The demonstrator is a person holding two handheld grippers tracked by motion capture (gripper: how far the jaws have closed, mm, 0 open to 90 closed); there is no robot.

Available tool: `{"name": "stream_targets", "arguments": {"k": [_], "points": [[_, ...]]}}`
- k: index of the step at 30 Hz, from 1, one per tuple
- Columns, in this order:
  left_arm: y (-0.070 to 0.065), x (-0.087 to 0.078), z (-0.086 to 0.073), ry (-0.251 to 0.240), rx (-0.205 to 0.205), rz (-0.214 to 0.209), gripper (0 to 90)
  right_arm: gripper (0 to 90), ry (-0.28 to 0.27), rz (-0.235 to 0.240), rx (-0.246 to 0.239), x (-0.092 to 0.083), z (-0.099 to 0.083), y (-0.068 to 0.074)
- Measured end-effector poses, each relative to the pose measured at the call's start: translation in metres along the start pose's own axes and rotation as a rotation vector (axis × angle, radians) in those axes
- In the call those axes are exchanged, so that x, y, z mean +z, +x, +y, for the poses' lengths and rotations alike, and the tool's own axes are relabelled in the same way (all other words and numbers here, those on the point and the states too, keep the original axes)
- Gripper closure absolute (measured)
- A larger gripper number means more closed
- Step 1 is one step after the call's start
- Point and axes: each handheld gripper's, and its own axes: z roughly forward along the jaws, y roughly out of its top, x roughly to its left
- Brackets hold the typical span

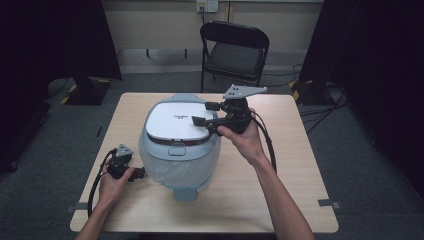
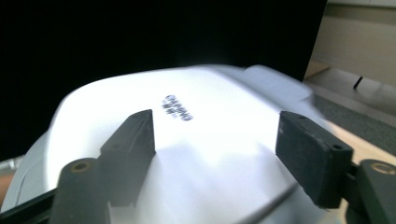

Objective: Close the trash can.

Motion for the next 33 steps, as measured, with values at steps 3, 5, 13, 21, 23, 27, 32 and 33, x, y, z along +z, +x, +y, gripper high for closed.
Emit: {"name": "stream_targets", "arguments": {"k": [3,5,13,21,23,27,32,33], "points": [[0.000,0.000,0.000,0.000,-0.002,-0.001,10.0,23.5,0.026,-0.038,-0.045,0.003,-0.003,0.013],[0.000,0.000,0.000,0.000,0.000,0.000,10.0,23.4,0.021,-0.057,-0.055,0.005,-0.004,0.021],[0.000,0.000,0.000,0.004,0.002,-0.002,9.6,24.2,0.024,-0.068,-0.070,0.007,-0.007,0.034],[0.000,0.000,0.000,0.004,0.002,-0.002,9.6,25.2,0.021,-0.111,-0.070,0.006,-0.008,0.036],[0.000,0.000,0.000,0.004,0.003,-0.002,9.6,24.8,0.004,-0.109,-0.040,0.003,-0.009,0.032],[0.000,0.000,0.000,0.004,0.002,-0.002,9.5,23.0,-0.030,-0.149,0.009,-0.014,-0.010,0.018],[0.001,0.000,0.000,0.005,0.005,-0.002,9.5,20.9,-0.050,-0.250,0.048,-0.045,-0.026,0.001],[0.000,0.000,0.000,0.005,0.003,-0.002,9.5,20.9,-0.055,-0.272,0.061,-0.052,-0.032,-0.003]]}}
